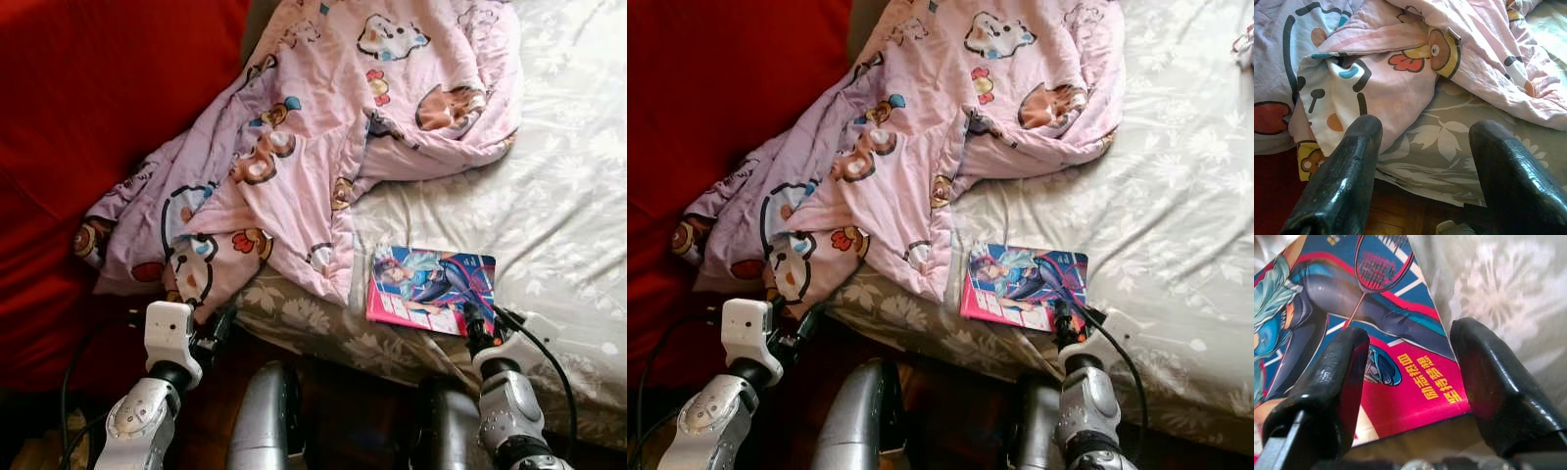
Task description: Clean up the room
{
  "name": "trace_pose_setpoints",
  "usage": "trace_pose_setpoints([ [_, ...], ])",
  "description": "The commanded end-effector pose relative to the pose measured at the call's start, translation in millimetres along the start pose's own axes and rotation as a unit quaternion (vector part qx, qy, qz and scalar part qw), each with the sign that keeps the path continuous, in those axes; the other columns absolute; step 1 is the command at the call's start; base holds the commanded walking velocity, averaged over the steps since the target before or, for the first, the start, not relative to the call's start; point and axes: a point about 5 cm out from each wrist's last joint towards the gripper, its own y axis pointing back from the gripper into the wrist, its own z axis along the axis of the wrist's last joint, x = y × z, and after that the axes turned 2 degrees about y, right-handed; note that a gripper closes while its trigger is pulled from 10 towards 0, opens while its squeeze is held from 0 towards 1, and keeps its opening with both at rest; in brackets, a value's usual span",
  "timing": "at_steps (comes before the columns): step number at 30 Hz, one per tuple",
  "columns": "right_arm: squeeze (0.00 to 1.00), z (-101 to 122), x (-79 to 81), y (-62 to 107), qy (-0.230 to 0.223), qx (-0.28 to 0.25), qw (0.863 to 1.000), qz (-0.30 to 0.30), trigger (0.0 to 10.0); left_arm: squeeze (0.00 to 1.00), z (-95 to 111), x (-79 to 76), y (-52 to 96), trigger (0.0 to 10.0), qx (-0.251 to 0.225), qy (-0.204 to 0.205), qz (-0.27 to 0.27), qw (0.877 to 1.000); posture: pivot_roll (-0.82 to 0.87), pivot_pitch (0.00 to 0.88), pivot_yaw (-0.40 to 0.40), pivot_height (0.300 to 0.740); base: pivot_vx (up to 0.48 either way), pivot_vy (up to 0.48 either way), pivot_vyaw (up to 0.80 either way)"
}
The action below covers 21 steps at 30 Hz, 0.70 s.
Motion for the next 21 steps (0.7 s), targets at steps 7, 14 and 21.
trace_pose_setpoints([
  [7, 0.0, -25.9, -16.4, 17.3, -0.142, 0.03, 0.989, -0.02, 10.0, 0.0, -4.1, 4.9, 5.4, 10.0, 0.017, -0.002, 0.006, 1.0, 0.23, 0.264, 0.156, 0.599, 0.0, 0.0, 0.0],
  [14, 0.0, -36.9, -19.2, 25.9, -0.201, 0.038, 0.979, -0.004, 10.0, 0.0, -4.3, 4.4, 5.6, 10.0, 0.017, -0.005, 0.005, 1.0, 0.23, 0.261, 0.156, 0.599, 0.0, 0.0, 0.0],
  [21, 0.0, -47.3, -6.6, 27.9, -0.228, 0.059, 0.971, 0.044, 10.0, 0.0, -4.1, 5.0, 5.5, 10.0, 0.017, -0.005, 0.005, 1.0, 0.23, 0.254, 0.155, 0.599, 0.0, 0.0, 0.0],
])
